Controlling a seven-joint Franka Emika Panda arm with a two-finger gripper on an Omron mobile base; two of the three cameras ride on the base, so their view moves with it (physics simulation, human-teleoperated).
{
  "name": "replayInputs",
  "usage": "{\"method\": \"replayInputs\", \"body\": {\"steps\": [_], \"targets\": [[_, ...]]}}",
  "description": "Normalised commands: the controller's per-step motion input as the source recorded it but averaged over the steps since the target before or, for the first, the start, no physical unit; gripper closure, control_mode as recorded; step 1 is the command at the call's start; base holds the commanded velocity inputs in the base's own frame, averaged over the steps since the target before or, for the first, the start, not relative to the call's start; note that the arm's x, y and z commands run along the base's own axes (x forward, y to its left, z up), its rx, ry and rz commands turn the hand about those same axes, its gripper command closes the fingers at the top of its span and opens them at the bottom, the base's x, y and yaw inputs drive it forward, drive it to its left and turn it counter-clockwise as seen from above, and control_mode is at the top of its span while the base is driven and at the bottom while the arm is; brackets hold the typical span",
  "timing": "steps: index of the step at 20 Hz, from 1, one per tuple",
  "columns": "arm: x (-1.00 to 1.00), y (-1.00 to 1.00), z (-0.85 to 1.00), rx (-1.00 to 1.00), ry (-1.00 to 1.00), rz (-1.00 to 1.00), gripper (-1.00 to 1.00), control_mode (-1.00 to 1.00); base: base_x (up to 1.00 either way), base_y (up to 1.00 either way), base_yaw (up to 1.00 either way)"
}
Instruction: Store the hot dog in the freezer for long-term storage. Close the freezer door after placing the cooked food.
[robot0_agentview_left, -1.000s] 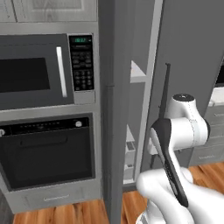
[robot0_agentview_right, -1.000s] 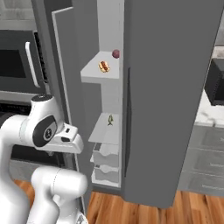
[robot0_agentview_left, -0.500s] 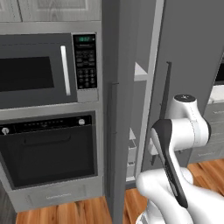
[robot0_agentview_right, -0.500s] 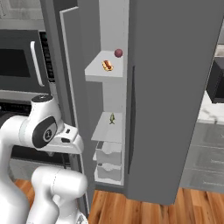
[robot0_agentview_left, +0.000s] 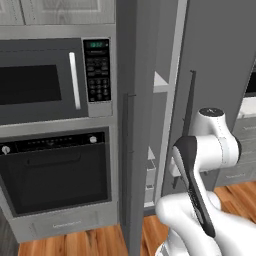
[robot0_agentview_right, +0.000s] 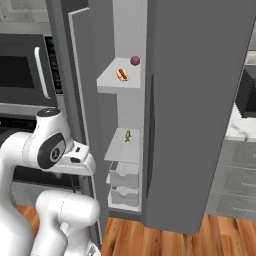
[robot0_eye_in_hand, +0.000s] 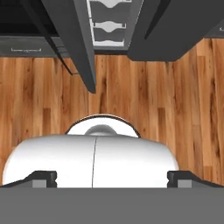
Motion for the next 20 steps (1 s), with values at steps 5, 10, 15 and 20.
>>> {"method": "replayInputs", "body": {"steps": [5,10,15,20], "targets": [[0.12,0.29,0.00,-0.01,-0.15,-0.20,-1.00,-1.00,0.00,0.00,0.00],[0.18,0.72,0.13,-0.14,-0.31,-0.28,-1.00,-1.00,0.00,0.00,0.00],[0.70,0.98,0.12,-0.35,-0.20,-0.19,-1.00,-1.00,0.00,0.00,0.00],[0.67,0.84,0.06,-0.24,-0.09,-0.40,-1.00,-1.00,0.00,0.00,0.00]]}}
